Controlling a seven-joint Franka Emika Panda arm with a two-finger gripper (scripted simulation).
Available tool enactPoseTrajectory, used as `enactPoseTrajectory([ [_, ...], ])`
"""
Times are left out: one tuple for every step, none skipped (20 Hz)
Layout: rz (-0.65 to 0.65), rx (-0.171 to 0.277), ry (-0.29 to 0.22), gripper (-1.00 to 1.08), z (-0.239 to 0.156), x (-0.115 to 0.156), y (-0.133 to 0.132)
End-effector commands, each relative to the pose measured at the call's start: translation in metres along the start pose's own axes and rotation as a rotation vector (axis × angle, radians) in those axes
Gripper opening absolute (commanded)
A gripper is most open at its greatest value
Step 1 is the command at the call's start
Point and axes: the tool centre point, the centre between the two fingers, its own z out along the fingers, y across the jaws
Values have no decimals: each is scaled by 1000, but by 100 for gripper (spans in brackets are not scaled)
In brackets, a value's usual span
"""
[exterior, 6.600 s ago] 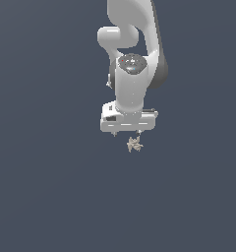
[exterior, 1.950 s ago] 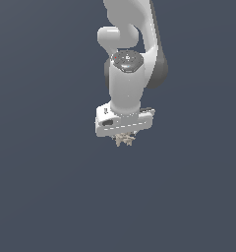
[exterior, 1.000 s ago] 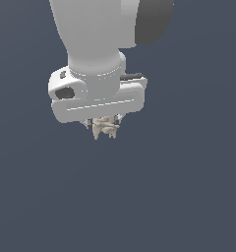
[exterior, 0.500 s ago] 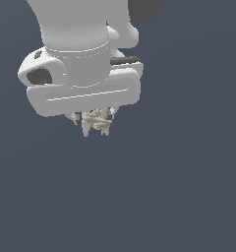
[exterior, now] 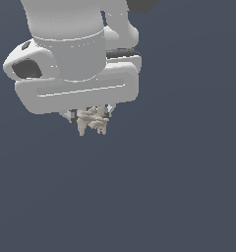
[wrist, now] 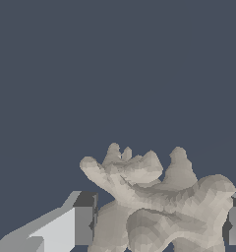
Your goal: Pick up the object and move it to a goal position.
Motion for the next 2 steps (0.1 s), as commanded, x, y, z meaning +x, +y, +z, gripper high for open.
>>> enactPoseTrajectory([
  [0, 0, 0, -100, -1, 1, 0],
  [0, 0, 0, -100, -1, 1, 1],
])
